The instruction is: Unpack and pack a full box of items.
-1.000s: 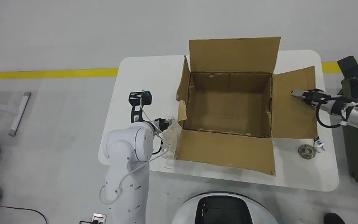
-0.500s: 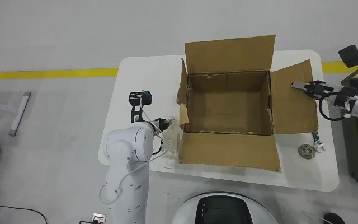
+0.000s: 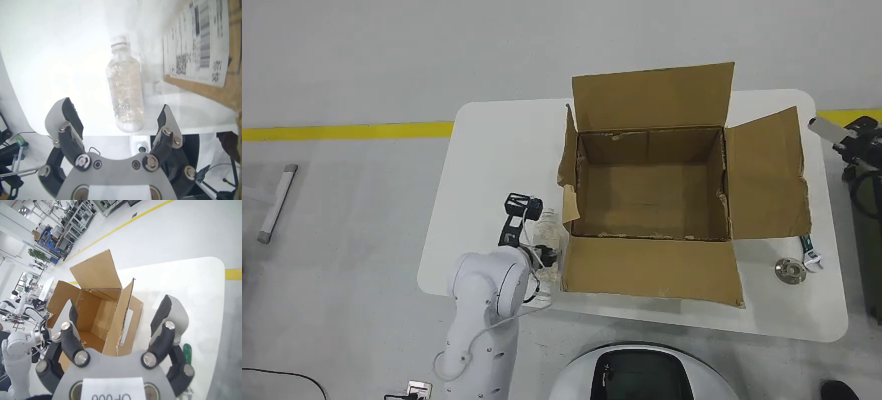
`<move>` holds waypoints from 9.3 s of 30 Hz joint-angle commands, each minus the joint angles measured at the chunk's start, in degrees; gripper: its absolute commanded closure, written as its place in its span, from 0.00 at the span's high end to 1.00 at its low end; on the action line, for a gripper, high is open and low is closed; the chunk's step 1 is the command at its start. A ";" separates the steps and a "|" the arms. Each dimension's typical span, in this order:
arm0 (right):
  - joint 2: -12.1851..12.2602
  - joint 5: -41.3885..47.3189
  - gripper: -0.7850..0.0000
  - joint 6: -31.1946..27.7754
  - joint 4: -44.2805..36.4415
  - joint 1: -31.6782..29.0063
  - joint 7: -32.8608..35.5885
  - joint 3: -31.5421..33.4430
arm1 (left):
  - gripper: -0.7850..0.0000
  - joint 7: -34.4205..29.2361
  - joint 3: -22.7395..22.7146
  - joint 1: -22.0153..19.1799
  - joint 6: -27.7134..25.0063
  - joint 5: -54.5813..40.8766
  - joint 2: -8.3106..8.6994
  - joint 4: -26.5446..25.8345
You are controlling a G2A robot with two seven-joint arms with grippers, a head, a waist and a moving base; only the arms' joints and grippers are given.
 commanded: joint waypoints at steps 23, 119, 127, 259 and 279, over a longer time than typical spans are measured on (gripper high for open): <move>1.44 3.85 1.00 0.70 -0.50 -5.05 -1.28 -1.26 | 1.00 2.68 0.67 -0.44 2.13 -0.54 0.53 7.70; 5.95 3.91 0.18 5.15 -1.75 -3.75 -3.34 -13.55 | 0.00 -2.84 9.38 -28.75 24.37 -32.40 1.48 2.36; 6.41 3.52 1.00 4.21 -2.19 -5.30 -3.13 -10.57 | 0.00 0.06 13.56 -26.96 28.71 -37.40 0.82 10.85; 11.23 -22.50 0.00 13.52 -8.10 -6.88 6.29 -12.07 | 1.00 7.36 1.83 -20.64 31.08 -19.94 5.73 6.23; 11.87 -25.86 1.00 15.42 -10.36 -4.28 10.96 -9.99 | 1.00 7.86 -0.05 -20.63 32.77 -20.99 6.16 5.63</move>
